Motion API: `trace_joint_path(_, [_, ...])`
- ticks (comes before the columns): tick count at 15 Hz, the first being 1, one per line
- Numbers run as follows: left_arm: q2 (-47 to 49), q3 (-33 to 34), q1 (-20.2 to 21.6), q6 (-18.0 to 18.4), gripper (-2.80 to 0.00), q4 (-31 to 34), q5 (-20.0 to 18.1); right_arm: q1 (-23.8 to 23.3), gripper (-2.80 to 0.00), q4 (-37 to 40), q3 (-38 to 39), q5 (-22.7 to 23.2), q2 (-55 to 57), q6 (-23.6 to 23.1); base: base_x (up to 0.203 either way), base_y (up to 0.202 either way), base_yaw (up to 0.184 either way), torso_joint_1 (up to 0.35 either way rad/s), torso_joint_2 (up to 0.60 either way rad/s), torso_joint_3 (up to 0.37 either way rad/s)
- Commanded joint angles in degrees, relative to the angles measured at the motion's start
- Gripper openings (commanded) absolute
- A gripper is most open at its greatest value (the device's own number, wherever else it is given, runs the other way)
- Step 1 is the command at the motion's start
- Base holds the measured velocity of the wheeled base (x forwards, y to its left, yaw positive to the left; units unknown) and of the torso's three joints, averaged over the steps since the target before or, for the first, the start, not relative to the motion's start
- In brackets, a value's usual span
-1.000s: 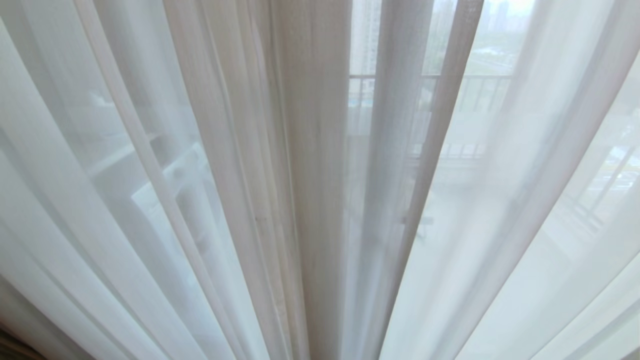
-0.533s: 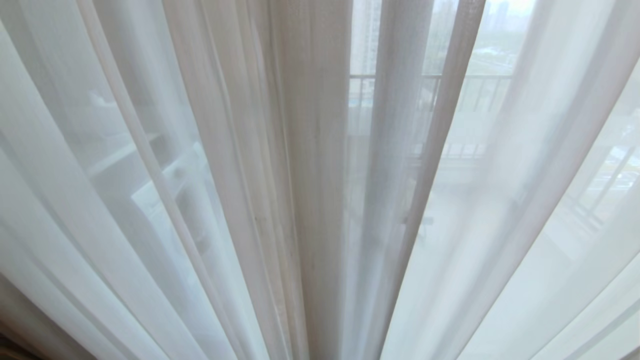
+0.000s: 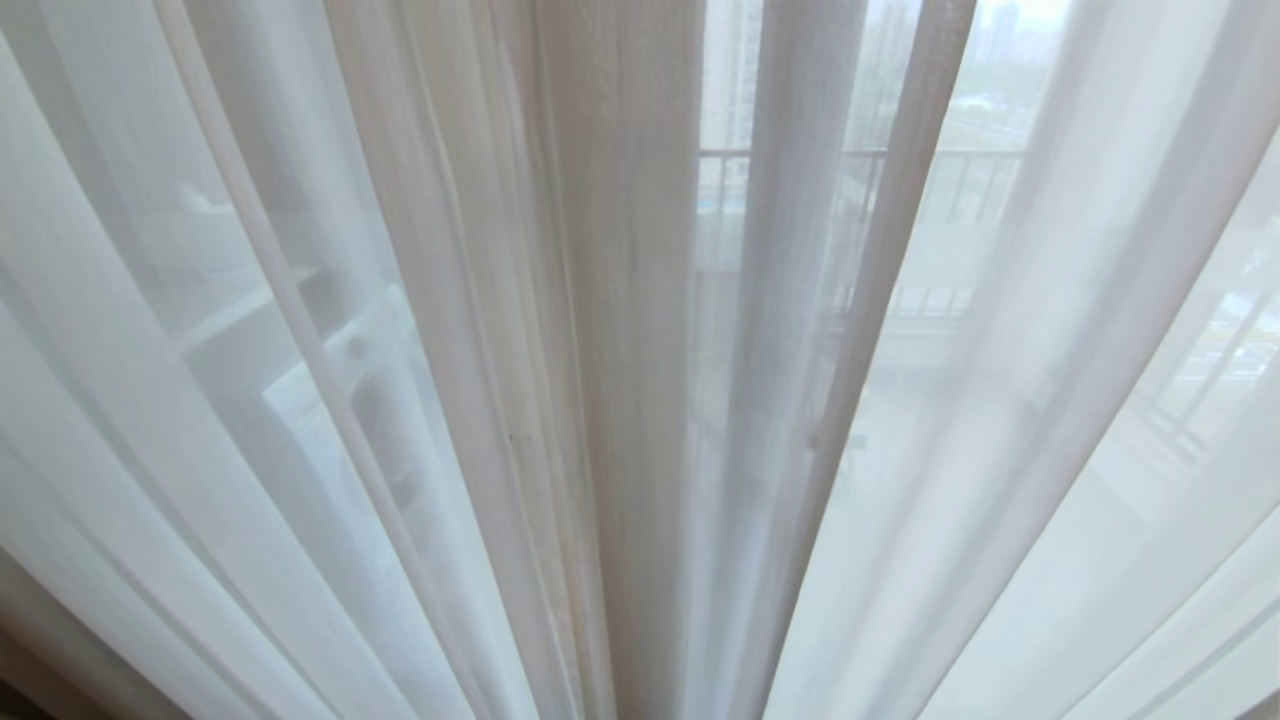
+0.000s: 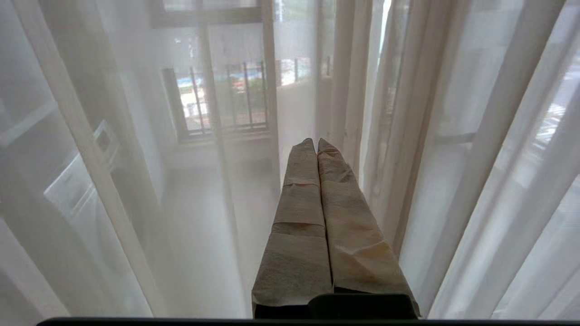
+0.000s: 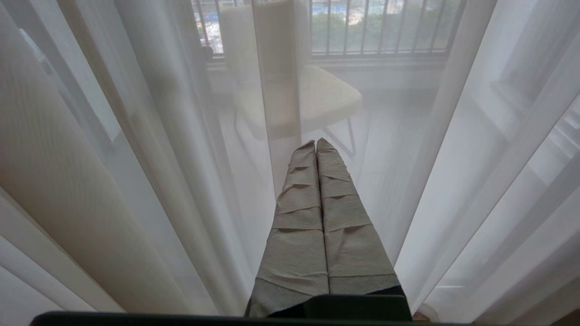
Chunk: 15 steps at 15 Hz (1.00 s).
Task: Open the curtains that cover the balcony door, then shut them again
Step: Pull the inner curtains open on both sides
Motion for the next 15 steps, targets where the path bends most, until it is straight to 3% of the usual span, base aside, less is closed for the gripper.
trace_joint_path(1, [7.5, -5.5, -3.0, -0.4, -2.8, 0.0, -1.5, 0.0, -2.8, -0.1, 0.0, 0.0, 0.1, 0.0, 0.0, 0.0, 0.0, 0.0, 0.0, 0.0])
trace_joint_path(6, [20.4, -18.0, -14.0, -0.9, -2.8, -0.5, -5.3, 0.0, -2.8, 0.0, 0.0, 0.0, 0.1, 0.0, 0.0, 0.0, 0.0, 0.0, 0.0, 0.0])
trace_joint_path(12, [34.8, -26.8, -16.7, -0.9, -2.8, -9.2, -5.7, 0.0, -2.8, 0.0, 0.0, 0.0, 0.1, 0.0, 0.0, 0.0, 0.0, 0.0, 0.0, 0.0])
trace_joint_path(13, [35.9, -27.5, -17.9, -0.9, 0.0, -9.8, -5.6, 0.0, -2.8, -0.1, 0.0, -0.1, 0.1, 0.0, 0.0, 0.0, 0.0, 0.0, 0.0, 0.0])
trace_joint_path(15, [36.9, -27.6, -18.3, -1.1, 0.0, -11.3, -5.6, 0.0, -2.8, 0.0, 0.0, -0.1, 0.1, 0.0, 0.0, 0.0, 0.0, 0.0, 0.0, 0.0])
